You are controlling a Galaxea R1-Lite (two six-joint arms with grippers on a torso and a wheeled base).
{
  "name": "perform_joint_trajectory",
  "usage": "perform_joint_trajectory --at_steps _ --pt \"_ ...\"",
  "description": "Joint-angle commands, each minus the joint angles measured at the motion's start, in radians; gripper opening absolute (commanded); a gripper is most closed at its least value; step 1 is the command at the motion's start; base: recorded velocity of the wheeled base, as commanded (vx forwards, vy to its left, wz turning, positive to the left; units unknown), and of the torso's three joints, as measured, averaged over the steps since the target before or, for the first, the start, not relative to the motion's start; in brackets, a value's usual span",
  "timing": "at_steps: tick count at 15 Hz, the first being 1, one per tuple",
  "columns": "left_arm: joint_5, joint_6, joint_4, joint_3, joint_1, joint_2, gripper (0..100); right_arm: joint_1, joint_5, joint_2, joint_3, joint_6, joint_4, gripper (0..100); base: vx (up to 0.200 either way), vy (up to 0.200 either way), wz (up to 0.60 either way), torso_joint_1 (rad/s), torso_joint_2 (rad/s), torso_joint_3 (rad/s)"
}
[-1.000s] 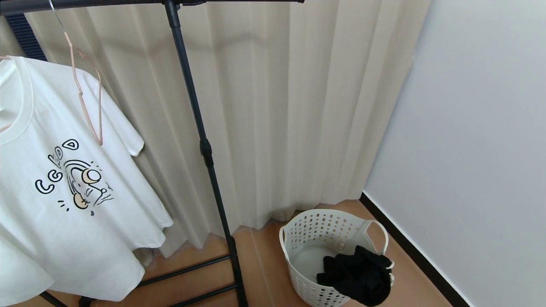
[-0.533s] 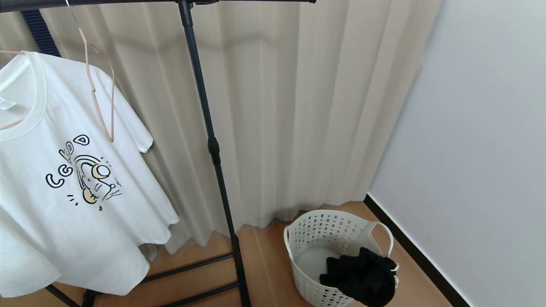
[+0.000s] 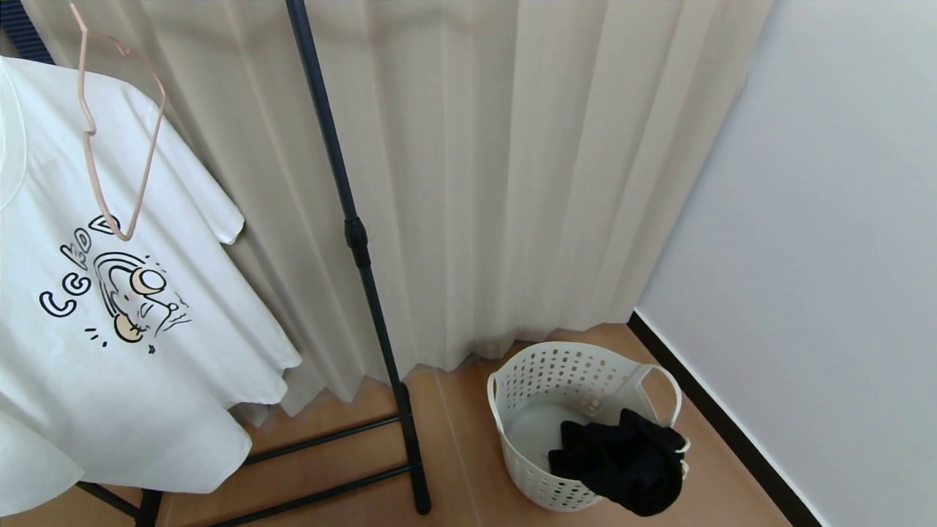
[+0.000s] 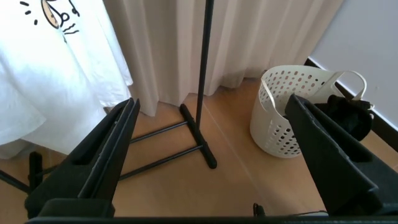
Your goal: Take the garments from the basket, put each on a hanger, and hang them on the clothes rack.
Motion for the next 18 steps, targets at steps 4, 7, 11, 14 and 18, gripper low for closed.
perform_joint_trajectory --at_steps 4,7,11,14,18 --pt "0.002 -0.005 0.000 0.000 0.000 0.000 100 0.000 0.000 0.001 0.000 0.000 0.000 100 0.000 0.000 0.00 0.004 0.00 -0.193" --pt "0.002 -0.007 0.000 0.000 0.000 0.000 100 0.000 0.000 0.001 0.000 0.000 -0.001 100 0.000 0.000 0.00 0.009 0.00 -0.196" --pt "0.002 -0.007 0.000 0.000 0.000 0.000 100 0.000 0.000 0.001 0.000 0.000 -0.001 100 0.000 0.000 0.00 -0.029 0.13 -0.109" --pt "0.002 -0.007 0.000 0.000 0.000 0.000 100 0.001 0.000 0.001 0.000 0.000 -0.001 100 0.000 0.000 0.00 -0.067 0.26 -0.012" --pt "0.002 -0.005 0.000 0.000 0.000 0.000 100 0.001 0.000 0.001 0.000 0.000 -0.001 100 0.000 0.000 0.00 -0.008 0.04 -0.167"
